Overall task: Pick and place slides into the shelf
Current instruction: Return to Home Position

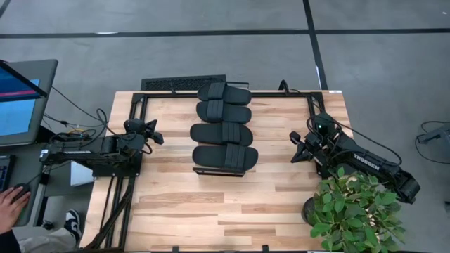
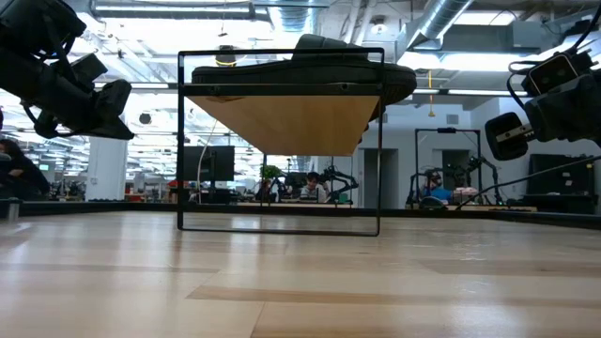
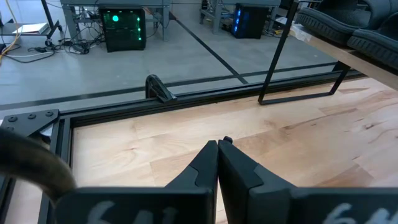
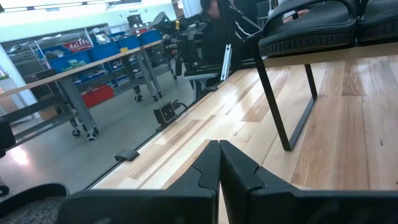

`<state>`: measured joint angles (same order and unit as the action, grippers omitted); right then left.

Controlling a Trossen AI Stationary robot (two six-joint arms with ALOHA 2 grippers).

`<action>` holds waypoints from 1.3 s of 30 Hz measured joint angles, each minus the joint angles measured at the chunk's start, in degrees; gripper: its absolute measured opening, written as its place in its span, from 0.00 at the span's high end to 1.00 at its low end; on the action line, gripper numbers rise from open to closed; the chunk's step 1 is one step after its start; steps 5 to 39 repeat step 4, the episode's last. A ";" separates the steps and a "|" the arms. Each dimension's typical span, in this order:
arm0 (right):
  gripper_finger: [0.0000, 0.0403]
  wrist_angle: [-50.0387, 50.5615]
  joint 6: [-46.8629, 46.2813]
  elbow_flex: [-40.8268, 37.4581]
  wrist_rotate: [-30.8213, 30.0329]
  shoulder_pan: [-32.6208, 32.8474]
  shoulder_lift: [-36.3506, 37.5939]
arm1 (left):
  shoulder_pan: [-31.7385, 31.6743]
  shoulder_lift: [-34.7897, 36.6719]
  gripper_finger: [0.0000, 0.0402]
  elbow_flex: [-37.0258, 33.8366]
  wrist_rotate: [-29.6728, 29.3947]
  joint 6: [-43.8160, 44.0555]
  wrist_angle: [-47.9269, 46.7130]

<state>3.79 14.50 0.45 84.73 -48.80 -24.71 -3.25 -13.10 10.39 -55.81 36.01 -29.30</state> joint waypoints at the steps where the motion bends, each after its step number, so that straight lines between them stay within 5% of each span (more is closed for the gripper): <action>1: 1.00 0.00 0.01 0.01 0.01 0.02 0.00 | 0.00 0.01 1.00 0.00 -0.01 0.00 0.00; 39: 1.00 0.00 0.00 0.00 0.00 0.00 -0.02 | 0.00 0.01 1.00 0.00 0.00 0.00 0.00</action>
